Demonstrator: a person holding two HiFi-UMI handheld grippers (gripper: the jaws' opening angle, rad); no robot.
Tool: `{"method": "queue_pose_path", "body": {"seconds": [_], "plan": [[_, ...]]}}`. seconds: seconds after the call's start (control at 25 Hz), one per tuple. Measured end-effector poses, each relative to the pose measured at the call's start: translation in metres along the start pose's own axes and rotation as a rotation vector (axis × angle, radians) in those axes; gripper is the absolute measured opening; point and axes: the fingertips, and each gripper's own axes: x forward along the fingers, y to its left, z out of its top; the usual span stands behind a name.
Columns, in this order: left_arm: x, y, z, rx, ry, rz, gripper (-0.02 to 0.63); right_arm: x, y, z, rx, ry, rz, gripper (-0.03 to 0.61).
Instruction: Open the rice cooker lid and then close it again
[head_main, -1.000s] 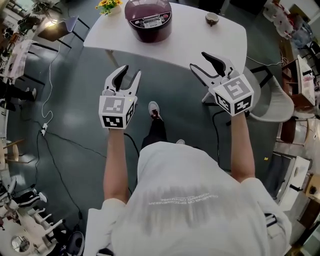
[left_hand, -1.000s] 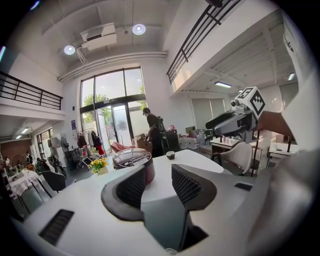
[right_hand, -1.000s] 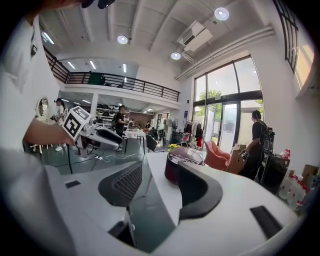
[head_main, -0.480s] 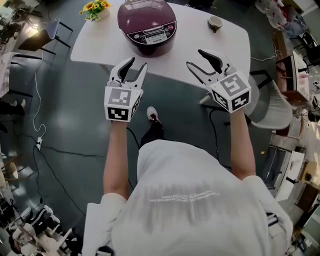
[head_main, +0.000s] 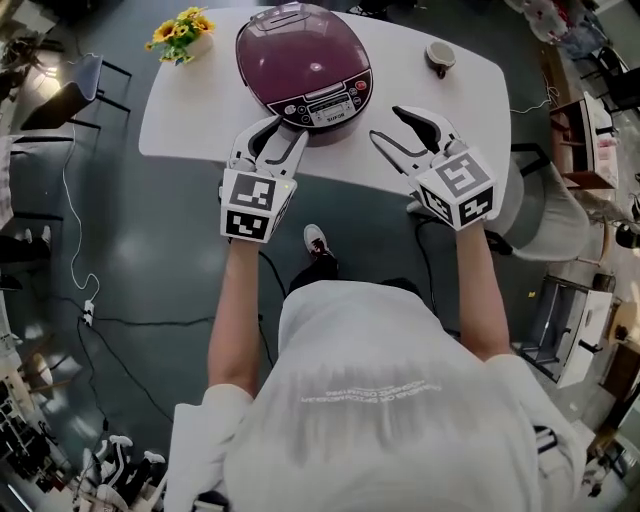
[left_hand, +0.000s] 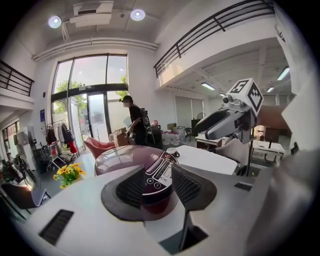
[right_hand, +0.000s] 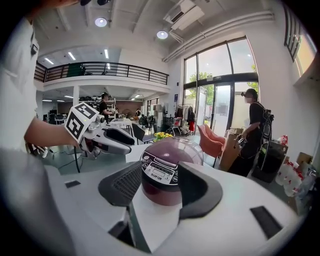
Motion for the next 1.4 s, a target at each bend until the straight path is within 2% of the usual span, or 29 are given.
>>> {"method": "queue_pose_path", "body": {"seconds": [0.16, 0.36, 0.6, 0.92, 1.04, 1.2, 1.4], "plan": [[0.023, 0.001, -0.002, 0.037, 0.026, -0.081, 0.163, 0.011, -0.007, -0.008, 0.047, 0.012, -0.019, 0.239], [0.052, -0.006, 0.0, 0.065, 0.067, -0.137, 0.161, 0.013, -0.013, -0.026, 0.084, 0.029, -0.003, 0.235], [0.087, -0.018, -0.001, 0.208, 0.188, -0.188, 0.126, 0.021, -0.038, -0.044, 0.143, 0.025, 0.043, 0.23], [0.11, -0.014, -0.007, 0.378, 0.335, -0.121, 0.07, 0.031, -0.057, -0.055, 0.225, -0.007, 0.092, 0.218], [0.116, -0.011, -0.009, 0.424, 0.362, -0.107, 0.044, 0.034, -0.059, -0.058, 0.231, -0.007, 0.108, 0.215], [0.116, -0.011, -0.009, 0.429, 0.359, -0.095, 0.041, 0.034, -0.062, -0.068, 0.252, 0.006, 0.123, 0.21], [0.115, -0.01, -0.008, 0.315, 0.341, -0.094, 0.04, 0.033, -0.062, -0.076, 0.28, 0.016, 0.133, 0.202]]}}
